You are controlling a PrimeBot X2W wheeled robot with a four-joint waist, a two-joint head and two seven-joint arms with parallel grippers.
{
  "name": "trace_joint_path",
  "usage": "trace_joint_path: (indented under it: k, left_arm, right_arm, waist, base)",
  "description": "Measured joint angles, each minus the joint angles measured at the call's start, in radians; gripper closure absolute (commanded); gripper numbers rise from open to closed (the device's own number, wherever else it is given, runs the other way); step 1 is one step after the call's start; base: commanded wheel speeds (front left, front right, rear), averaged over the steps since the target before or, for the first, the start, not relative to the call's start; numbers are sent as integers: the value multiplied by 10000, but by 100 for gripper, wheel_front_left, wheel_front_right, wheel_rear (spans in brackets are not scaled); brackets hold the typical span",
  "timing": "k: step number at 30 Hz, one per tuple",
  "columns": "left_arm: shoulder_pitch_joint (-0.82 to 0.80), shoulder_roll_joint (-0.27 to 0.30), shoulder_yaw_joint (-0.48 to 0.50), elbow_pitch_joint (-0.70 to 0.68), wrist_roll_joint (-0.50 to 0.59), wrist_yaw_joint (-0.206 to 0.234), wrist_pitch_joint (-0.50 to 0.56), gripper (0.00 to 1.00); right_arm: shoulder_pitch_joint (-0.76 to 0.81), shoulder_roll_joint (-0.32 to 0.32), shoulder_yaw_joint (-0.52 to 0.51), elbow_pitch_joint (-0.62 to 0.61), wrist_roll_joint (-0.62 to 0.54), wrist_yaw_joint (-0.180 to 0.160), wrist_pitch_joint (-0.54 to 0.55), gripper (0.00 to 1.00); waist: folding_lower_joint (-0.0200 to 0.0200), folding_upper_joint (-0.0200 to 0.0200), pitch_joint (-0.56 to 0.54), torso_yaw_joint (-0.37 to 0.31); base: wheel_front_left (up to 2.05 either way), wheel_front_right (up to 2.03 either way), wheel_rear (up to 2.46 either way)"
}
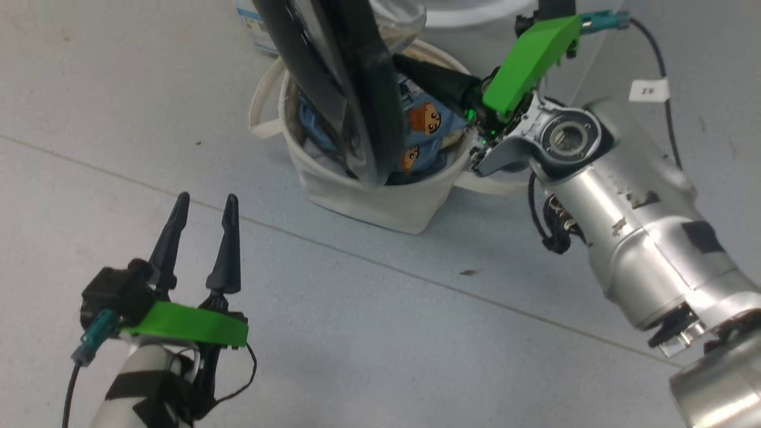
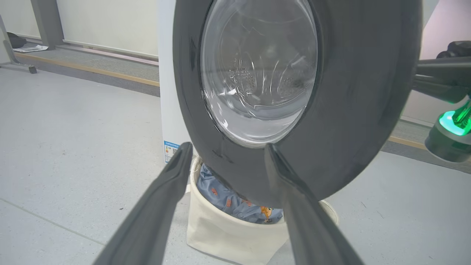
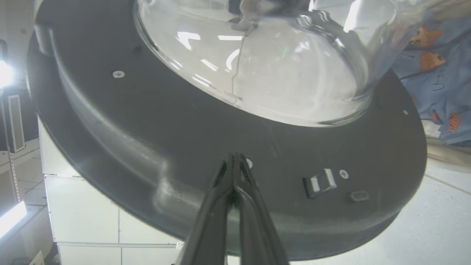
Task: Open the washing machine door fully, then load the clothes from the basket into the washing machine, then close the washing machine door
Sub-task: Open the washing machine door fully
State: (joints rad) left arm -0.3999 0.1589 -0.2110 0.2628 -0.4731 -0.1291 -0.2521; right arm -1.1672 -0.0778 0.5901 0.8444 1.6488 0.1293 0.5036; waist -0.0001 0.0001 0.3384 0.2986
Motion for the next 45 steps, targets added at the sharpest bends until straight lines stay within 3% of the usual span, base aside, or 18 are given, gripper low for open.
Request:
trace_joint_path:
  k: [9,21,29,36,37,38,45]
  left_arm:
    - [626,-10,-123,299,155,-2,0,0]
    - [678,-165,-238,420,167,-2,0,0]
    - [360,-226,-376,414,146,-2,0,0]
    - [201,-245,-393,426,136,-2,0,0]
    - [201,-242,-374,437,136,-2,0,0]
    - [203,-236,-341,449,136,-2,0,0]
    - [203,140,-92,673,-19,-2,0,0]
  right_arm:
    - [510,6,2454,-470,2065,0,-1603,100]
    - [49,35,5244,224,4428,2,-3407,100]
    - [-469,44,6529,40,5365,4,-3925,100]
    - [-556,50,6962,-236,5545,4,-3942,100]
    - [-556,50,6970,-297,5538,4,-4015,42]
    - [-559,54,6974,-360,5484,4,-4071,0]
    - [-544,65,7030,-920,2928,4,-5438,0]
  waist:
    - [-1,0,-1193,177]
    - [0,0,-1277,989]
    - [0,0,-1030,1240]
    - [0,0,-1056,1265]
    - [0,0,-1080,1235]
    - [0,0,-1102,1189]
    - [1,0,-1380,551]
  base:
    - [0,0,0]
    - [0,0,0]
    - [0,0,0]
    - [0,0,0]
    - [0,0,0]
    - [0,0,0]
    - [0,0,0]
